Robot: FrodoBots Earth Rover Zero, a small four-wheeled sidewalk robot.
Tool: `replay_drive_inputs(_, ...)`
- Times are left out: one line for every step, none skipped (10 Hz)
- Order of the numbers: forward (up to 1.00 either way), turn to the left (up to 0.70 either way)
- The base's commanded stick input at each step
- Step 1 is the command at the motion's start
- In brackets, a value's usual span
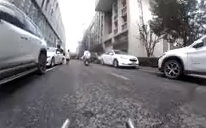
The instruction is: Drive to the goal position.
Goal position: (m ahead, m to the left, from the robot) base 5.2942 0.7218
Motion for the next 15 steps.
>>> replay_drive_inputs(0.70,0.00)
replay_drive_inputs(0.70,0.00)
replay_drive_inputs(0.70,0.00)
replay_drive_inputs(0.70,0.00)
replay_drive_inputs(0.70,0.00)
replay_drive_inputs(0.70,0.00)
replay_drive_inputs(0.70,0.00)
replay_drive_inputs(0.70,0.00)
replay_drive_inputs(0.70,0.00)
replay_drive_inputs(0.70,0.00)
replay_drive_inputs(0.70,0.00)
replay_drive_inputs(0.70,0.00)
replay_drive_inputs(0.70,0.00)
replay_drive_inputs(0.70,0.00)
replay_drive_inputs(0.70,0.00)
